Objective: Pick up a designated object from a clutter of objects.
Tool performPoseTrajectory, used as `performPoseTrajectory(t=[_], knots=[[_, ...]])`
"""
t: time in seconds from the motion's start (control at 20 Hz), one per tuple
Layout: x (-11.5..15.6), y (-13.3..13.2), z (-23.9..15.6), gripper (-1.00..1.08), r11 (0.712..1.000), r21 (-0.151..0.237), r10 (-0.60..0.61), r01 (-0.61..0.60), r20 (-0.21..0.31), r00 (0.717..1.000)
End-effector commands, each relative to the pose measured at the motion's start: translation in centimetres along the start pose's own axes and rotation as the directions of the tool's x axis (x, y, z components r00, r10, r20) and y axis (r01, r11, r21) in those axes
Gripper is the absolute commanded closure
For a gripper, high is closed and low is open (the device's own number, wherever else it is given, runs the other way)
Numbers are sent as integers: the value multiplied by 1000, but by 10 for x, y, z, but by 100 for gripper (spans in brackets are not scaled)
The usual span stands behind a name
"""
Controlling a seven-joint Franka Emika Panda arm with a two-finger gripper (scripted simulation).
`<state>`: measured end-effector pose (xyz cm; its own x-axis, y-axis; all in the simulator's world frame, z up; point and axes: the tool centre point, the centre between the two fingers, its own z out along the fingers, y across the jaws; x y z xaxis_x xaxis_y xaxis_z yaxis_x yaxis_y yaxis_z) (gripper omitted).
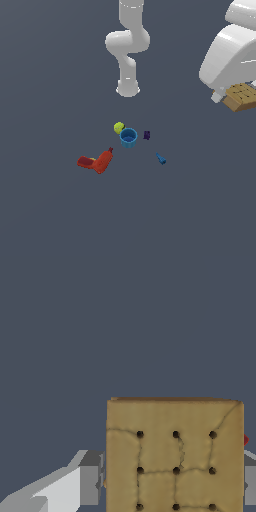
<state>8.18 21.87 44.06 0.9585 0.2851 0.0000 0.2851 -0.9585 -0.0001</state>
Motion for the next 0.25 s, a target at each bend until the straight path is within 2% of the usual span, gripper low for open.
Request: performPoseTrajectory(t=[0.0,0.2], knots=[[0,0,-5,108,1000,0,0,0,0,1000],[1,-1,-7,108,1000,0,0,0,0,1000]])
